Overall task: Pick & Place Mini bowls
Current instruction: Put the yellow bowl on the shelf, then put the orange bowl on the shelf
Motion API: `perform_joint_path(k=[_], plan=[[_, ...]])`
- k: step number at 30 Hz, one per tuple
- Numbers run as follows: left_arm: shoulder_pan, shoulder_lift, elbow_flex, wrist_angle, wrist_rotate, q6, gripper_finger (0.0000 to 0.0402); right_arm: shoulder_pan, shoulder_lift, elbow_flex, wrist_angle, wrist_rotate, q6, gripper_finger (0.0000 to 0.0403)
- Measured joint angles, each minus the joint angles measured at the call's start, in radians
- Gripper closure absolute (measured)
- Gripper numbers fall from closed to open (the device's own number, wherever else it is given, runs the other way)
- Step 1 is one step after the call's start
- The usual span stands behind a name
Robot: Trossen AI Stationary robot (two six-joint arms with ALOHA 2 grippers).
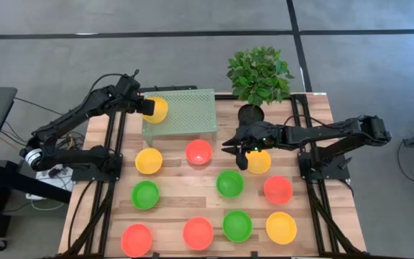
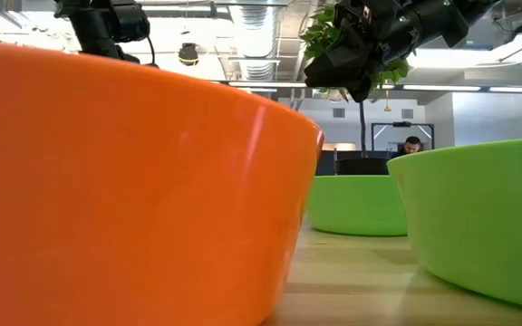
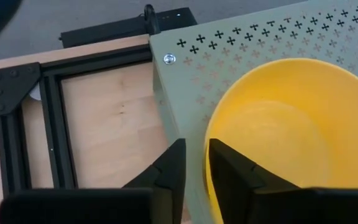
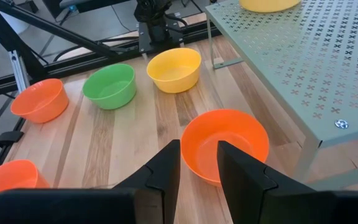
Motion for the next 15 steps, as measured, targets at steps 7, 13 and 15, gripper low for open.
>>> perform_joint_path(k=[7,13,15], plan=[[-0.008,-0.031,0.000,0.010,0.012,0.022,0.0314,0.000,0.000,0.000,0.000,0.000,0.000,0.0301],[-0.052,-0.166,0.000,0.043,0.012,0.038,0.0320,0.000,0.000,0.000,0.000,0.000,0.000,0.0301],[-0.100,-0.226,0.000,0.055,0.012,0.071,0.0320,0.000,0.000,0.000,0.000,0.000,0.000,0.0301]])
